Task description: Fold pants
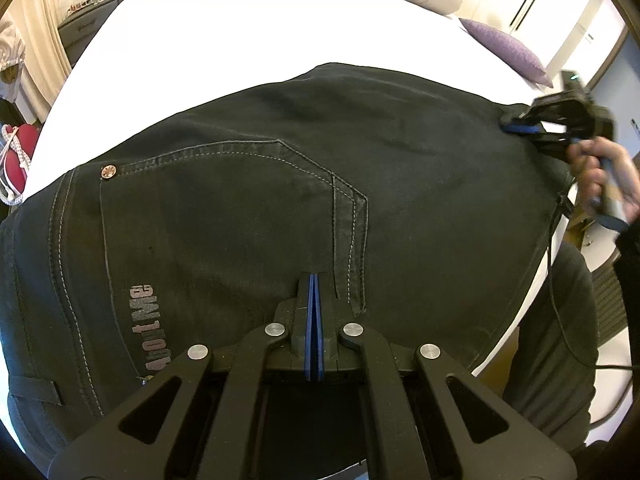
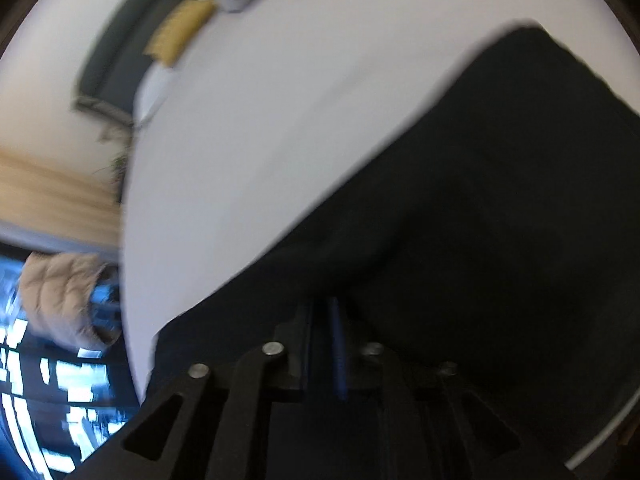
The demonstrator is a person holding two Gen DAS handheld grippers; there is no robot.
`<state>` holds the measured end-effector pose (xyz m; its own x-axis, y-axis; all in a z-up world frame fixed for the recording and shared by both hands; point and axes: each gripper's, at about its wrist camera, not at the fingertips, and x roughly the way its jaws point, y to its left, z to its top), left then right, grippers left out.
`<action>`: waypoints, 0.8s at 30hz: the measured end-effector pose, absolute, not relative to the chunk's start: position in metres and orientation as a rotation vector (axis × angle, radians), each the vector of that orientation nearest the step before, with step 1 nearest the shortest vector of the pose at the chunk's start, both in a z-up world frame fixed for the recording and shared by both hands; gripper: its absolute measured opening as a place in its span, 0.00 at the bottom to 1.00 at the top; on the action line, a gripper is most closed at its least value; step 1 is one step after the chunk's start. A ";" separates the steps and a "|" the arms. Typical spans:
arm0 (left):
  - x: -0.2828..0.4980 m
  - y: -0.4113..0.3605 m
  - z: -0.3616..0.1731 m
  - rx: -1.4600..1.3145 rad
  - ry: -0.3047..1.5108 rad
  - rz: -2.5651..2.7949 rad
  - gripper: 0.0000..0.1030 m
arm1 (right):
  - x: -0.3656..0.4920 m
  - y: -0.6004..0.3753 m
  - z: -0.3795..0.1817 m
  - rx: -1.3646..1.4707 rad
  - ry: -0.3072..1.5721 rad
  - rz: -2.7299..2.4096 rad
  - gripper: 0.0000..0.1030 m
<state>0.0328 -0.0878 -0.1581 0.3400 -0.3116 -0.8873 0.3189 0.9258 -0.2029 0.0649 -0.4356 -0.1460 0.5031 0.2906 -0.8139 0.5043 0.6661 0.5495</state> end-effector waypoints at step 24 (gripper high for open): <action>0.018 -0.074 -0.153 0.026 1.132 -0.402 0.00 | -0.088 -0.470 -0.149 1.074 0.891 -0.129 0.00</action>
